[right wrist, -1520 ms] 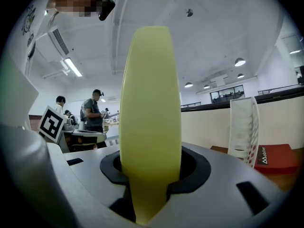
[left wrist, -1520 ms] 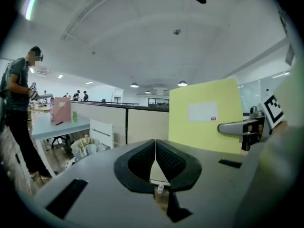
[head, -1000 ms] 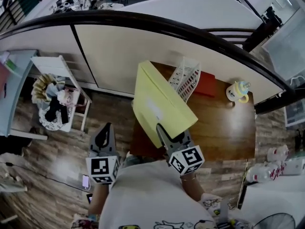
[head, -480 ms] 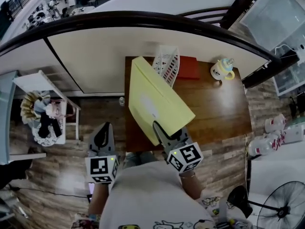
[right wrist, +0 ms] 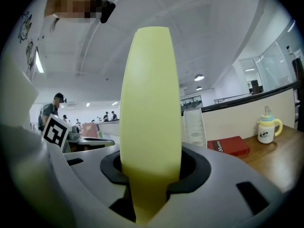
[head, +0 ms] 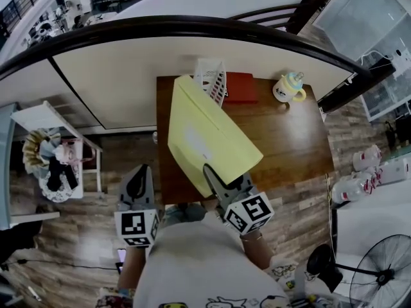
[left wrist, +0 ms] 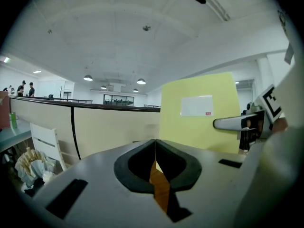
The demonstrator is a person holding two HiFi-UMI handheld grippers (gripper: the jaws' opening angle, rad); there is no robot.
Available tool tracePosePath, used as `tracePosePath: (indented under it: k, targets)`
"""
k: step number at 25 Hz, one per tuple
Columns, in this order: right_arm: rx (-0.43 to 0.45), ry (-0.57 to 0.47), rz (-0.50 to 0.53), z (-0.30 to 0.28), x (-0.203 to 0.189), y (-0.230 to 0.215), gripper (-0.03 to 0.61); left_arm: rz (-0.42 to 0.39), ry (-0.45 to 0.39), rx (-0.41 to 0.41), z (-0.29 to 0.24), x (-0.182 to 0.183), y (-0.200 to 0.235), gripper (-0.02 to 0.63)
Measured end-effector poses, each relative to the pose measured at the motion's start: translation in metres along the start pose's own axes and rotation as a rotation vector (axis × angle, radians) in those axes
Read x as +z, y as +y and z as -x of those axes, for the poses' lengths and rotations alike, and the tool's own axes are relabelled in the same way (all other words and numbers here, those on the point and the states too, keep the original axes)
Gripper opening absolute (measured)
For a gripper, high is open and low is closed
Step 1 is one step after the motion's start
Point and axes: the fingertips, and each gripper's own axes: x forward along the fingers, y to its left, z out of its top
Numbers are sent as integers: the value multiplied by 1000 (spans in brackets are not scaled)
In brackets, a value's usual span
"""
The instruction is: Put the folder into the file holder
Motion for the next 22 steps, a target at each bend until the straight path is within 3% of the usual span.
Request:
tracePosePath:
  k: [10,22]
  targets:
    - [-42,-113,-132,30,39,-21,163,0,-4,-58,-9,3,-30,6]
    - [-159,-175,-124,49,74,-53,163,-17,-24,-125,-15,9,-57,6]
